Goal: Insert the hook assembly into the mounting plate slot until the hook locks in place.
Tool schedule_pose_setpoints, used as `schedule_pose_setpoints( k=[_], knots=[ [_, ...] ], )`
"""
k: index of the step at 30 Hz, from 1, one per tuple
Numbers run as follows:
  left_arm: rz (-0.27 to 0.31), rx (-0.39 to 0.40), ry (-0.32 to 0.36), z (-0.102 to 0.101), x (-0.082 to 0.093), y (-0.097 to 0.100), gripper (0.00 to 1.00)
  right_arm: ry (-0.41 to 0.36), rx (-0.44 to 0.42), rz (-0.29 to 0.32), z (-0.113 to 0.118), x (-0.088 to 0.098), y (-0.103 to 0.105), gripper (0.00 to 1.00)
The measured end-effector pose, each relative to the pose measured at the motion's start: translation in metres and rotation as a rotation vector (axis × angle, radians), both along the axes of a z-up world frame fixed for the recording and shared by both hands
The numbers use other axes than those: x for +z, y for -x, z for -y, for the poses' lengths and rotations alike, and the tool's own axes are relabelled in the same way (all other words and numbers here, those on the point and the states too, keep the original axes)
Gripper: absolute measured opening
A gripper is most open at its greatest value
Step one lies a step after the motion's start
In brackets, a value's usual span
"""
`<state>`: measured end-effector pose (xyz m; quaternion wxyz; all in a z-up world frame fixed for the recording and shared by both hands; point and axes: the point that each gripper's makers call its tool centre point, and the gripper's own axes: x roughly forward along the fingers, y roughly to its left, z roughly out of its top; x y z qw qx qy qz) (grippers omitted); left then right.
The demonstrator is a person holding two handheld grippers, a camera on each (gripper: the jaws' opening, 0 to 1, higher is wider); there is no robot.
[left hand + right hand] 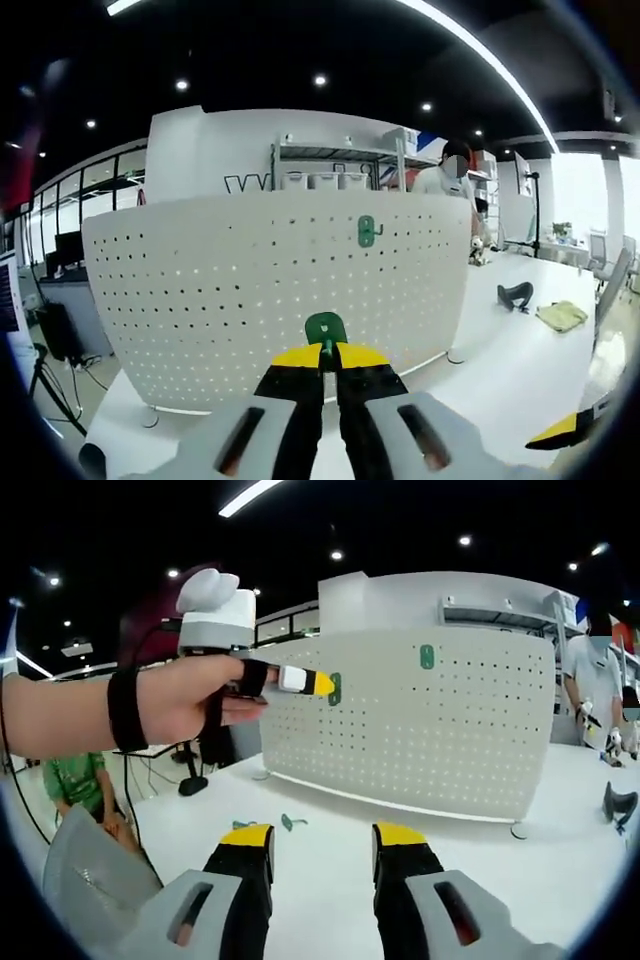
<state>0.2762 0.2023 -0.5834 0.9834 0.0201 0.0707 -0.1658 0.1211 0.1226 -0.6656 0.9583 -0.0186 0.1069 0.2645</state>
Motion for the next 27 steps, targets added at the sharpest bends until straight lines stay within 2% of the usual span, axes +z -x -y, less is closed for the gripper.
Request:
schedule_pose_setpoints(
  k=[10,18,21,27],
  knots=[
    [0.004,-0.029,-0.009,0.013,0.007,-0.008,0.03,0.004,-0.021,-0.006,0.012,-0.003,0.004,0.42],
    [0.013,-0.012,-0.047,0.018,0.008,-0.022,0.03,-0.006,-0.038,-0.009,0.020,-0.004,0.006,0.42],
    [0.006,-0.006,-0.016,0.019,0.009,-0.026,0.03,-0.009,-0.040,-0.009,0.022,-0.003,0.006,0.42],
    [0.013,-0.001,-0.036,0.024,0.010,-0.034,0.03,-0.025,-0.041,-0.014,0.024,-0.005,0.008,0.42]
  ],
)
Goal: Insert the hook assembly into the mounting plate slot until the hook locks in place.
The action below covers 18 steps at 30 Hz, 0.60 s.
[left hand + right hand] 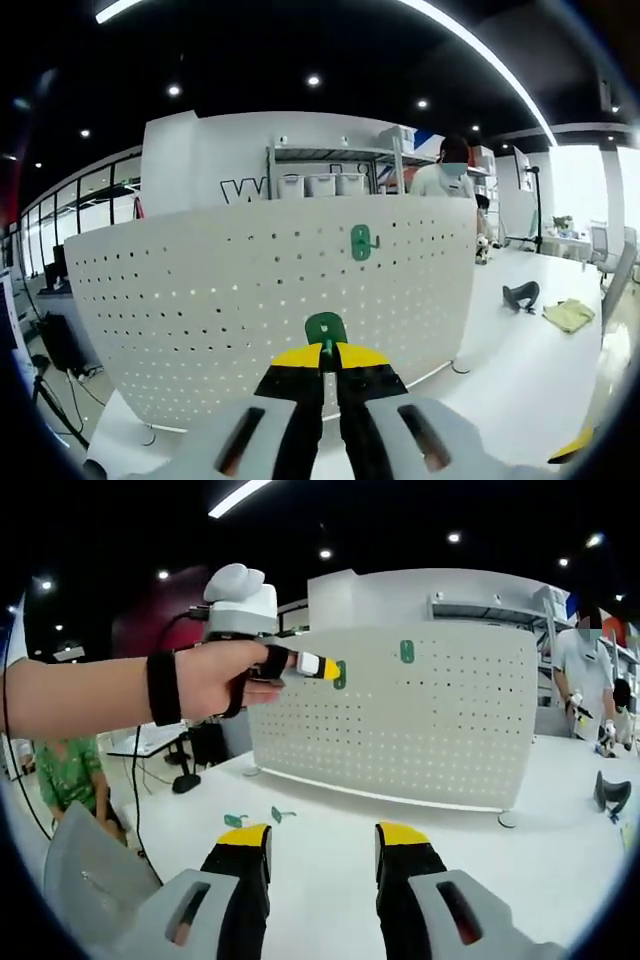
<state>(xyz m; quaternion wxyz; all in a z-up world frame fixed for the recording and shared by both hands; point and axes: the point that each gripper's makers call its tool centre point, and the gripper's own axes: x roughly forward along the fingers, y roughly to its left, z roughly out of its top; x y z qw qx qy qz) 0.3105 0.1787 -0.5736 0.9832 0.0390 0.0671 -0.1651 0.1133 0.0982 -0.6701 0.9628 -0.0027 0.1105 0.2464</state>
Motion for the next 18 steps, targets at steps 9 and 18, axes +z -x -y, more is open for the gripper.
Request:
schedule_pose_setpoints(
  k=[9,18],
  knots=[
    [0.053,0.012,-0.059,0.008,0.010,-0.012,0.03,-0.005,0.004,-0.003,0.002,-0.002,-0.002,0.42],
    [0.084,0.014,-0.076,0.017,0.025,-0.025,0.03,-0.014,0.005,0.013,0.010,0.005,-0.004,0.42]
  ],
)
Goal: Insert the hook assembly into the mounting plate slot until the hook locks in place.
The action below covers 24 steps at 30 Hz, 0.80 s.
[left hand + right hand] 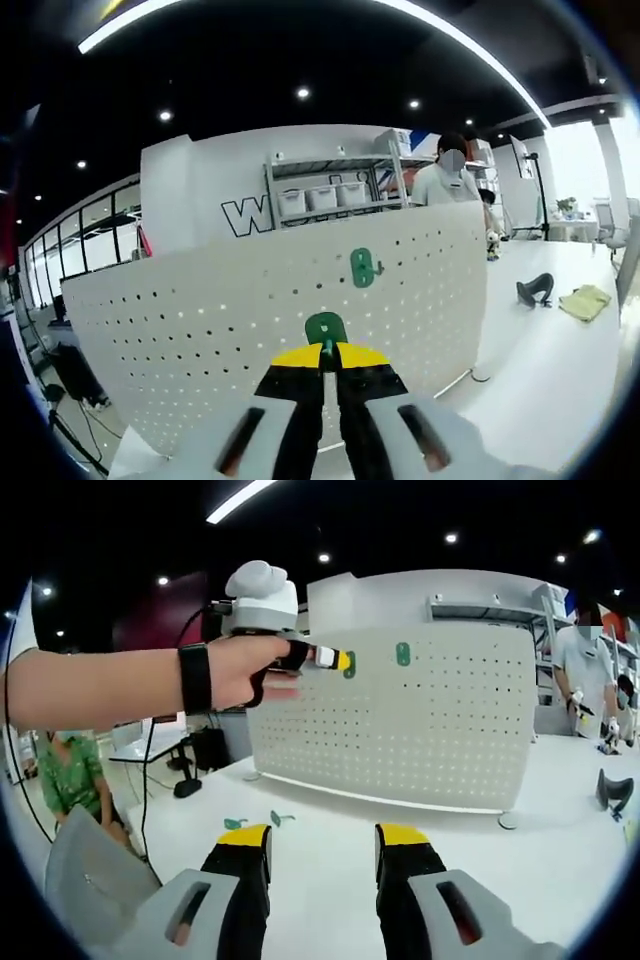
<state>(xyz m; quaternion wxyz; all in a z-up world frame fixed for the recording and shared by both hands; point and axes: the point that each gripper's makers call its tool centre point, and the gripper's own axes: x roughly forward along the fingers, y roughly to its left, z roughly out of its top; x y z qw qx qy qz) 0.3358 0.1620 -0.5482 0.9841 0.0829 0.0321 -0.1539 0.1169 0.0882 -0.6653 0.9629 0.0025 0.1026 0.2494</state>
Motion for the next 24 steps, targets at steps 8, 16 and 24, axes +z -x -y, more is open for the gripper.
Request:
schedule_pose_setpoints(
  k=[8,16,24],
  knots=[
    [-0.002,0.028,0.021,0.006,0.002,-0.009,0.03,-0.008,-0.010,0.015,0.010,0.006,-0.002,0.40],
    [0.006,0.060,0.006,0.010,0.002,-0.019,0.03,-0.062,-0.007,0.019,0.018,0.009,0.002,0.41],
    [0.022,0.080,-0.013,0.009,0.007,-0.029,0.03,-0.039,-0.013,0.008,0.022,0.002,0.001,0.45]
  ],
)
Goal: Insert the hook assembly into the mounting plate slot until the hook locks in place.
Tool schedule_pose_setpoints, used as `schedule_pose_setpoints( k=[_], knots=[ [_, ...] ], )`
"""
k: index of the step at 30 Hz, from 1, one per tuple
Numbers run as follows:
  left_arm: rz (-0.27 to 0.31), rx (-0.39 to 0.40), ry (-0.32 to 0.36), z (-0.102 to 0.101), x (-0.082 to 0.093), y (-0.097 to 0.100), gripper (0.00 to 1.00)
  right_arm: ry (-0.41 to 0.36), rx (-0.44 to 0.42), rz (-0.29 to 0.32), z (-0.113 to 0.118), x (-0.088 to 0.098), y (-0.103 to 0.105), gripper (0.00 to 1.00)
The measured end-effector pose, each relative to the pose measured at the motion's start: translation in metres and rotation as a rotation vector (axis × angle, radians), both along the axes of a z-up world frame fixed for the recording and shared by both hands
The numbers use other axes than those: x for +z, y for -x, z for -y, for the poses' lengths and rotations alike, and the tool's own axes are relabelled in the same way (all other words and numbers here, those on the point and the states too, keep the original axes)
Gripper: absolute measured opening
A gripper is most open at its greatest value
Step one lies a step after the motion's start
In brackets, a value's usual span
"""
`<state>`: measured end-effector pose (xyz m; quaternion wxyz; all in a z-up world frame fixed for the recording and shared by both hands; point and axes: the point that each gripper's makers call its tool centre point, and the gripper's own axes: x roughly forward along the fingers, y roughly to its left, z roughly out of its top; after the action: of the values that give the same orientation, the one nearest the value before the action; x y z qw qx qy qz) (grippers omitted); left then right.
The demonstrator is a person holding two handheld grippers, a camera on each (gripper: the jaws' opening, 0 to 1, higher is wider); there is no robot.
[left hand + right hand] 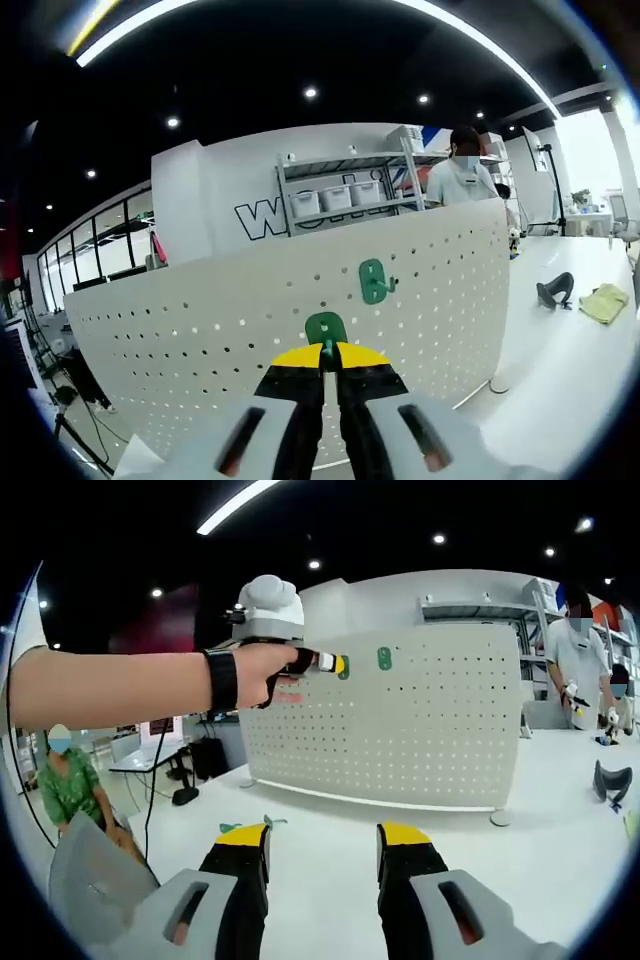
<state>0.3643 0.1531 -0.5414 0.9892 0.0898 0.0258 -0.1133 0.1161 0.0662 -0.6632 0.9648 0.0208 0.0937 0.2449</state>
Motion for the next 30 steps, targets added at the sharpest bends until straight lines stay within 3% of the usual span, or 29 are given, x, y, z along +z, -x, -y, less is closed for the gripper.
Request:
schedule_pose_setpoints(
  k=[3,6,12,18,23,25,30],
  knots=[
    [0.002,0.005,-0.008,0.000,0.002,-0.006,0.03,0.009,0.001,0.003,-0.002,0.000,-0.001,0.50],
    [0.039,-0.002,-0.038,0.002,0.008,-0.008,0.03,0.015,0.008,0.011,-0.003,0.001,-0.001,0.53],
    [0.031,0.000,-0.023,0.004,0.010,-0.016,0.03,0.057,0.029,0.022,-0.006,-0.002,-0.001,0.62],
    [0.041,0.010,-0.031,0.005,0.013,-0.023,0.03,0.046,0.034,0.025,-0.003,0.000,0.000,0.62],
    [0.024,0.019,0.027,0.008,0.014,-0.026,0.03,0.035,0.039,0.025,-0.003,0.001,0.001,0.63],
    [0.029,0.022,0.003,0.010,0.014,-0.027,0.03,0.033,0.040,0.026,-0.003,0.001,0.000,0.63],
    [0.026,0.026,0.021,0.011,0.016,-0.032,0.03,0.020,0.041,0.013,-0.003,-0.001,0.000,0.62]
  ],
)
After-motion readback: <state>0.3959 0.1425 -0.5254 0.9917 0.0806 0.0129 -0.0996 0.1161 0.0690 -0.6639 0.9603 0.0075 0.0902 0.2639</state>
